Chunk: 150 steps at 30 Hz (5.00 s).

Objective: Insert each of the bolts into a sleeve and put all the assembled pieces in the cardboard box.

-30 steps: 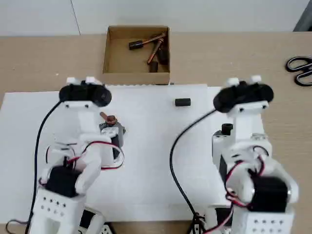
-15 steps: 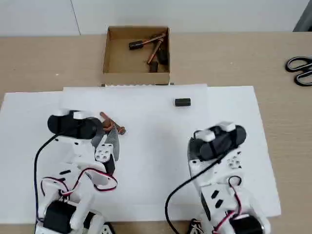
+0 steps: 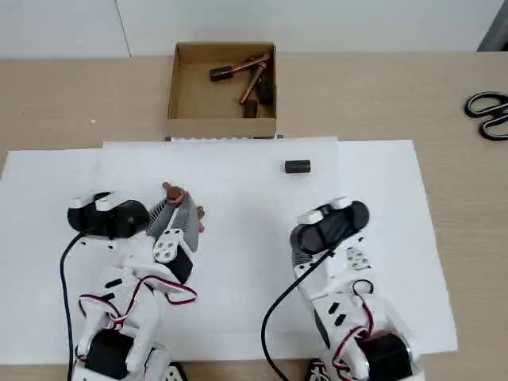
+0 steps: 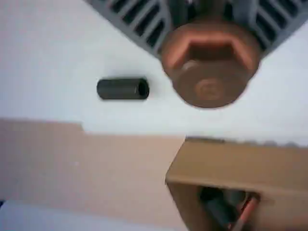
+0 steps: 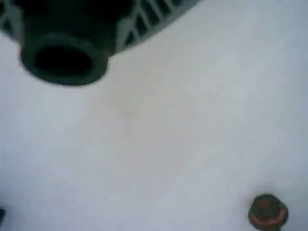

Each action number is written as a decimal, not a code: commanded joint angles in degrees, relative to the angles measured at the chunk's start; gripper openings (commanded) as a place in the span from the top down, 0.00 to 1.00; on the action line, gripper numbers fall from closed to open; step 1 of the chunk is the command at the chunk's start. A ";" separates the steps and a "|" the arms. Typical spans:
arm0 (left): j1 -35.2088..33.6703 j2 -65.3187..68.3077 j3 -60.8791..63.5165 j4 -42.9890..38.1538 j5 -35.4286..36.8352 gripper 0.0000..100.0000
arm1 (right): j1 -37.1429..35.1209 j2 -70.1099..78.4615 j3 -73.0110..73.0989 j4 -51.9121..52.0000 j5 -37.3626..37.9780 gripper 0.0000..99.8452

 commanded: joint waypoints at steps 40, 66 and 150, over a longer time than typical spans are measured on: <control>10.73 -0.26 0.75 -2.29 12.57 1.00 | -20.53 -0.31 17.41 -26.59 6.33 1.00; 13.01 -0.35 5.41 -7.56 12.48 1.00 | -20.62 -0.31 17.41 -30.11 6.42 1.00; 19.34 -0.44 8.13 10.11 9.41 1.00 | -20.18 -0.31 17.32 -37.32 10.02 1.00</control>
